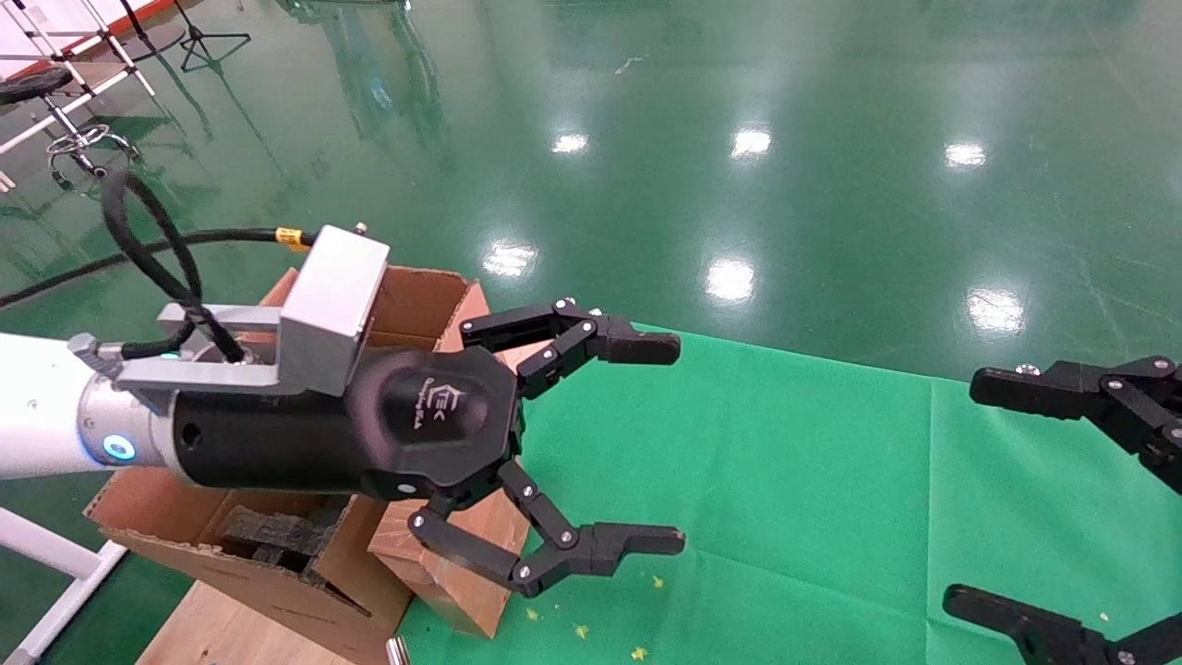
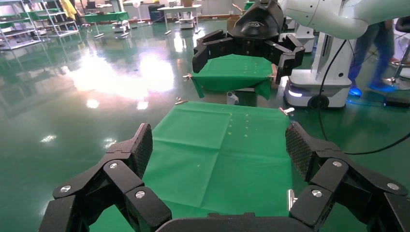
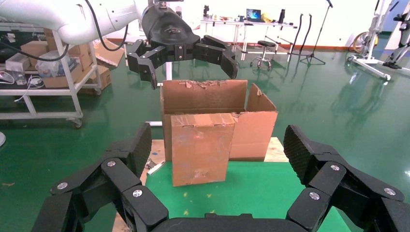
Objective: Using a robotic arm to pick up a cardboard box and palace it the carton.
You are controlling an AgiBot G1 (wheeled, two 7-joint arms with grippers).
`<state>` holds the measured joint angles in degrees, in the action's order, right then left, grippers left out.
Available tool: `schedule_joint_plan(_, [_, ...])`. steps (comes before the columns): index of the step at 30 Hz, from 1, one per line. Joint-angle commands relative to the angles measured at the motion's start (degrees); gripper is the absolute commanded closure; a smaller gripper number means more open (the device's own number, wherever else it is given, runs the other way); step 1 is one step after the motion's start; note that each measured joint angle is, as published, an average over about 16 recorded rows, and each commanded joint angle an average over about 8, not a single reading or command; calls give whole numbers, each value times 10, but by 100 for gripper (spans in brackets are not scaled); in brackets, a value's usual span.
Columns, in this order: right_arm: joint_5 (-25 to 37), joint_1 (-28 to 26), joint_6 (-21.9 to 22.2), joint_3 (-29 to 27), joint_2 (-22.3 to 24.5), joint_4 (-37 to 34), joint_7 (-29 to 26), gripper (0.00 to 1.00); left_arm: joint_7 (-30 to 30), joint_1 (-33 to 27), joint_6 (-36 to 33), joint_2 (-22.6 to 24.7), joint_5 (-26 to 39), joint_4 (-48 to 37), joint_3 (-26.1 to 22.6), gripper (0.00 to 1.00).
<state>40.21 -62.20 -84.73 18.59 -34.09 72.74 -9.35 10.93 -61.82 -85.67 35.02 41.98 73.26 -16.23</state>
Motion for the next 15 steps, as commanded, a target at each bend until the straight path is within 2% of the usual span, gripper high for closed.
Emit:
schedule_joint_plan(1, [0,0,0,0,0,0,0,0,0,0,0,0,0,0,0,0])
schedule_joint_plan(12, [0,0,0,0,0,0,0,0,0,0,0,0,0,0,0,0])
schedule_joint_plan(13, [0,0,0,0,0,0,0,9,0,0,0,0,0,0,0,0])
schedule_joint_plan(15, [0,0,0,0,0,0,0,34,0,0,0,0,0,0,0,0])
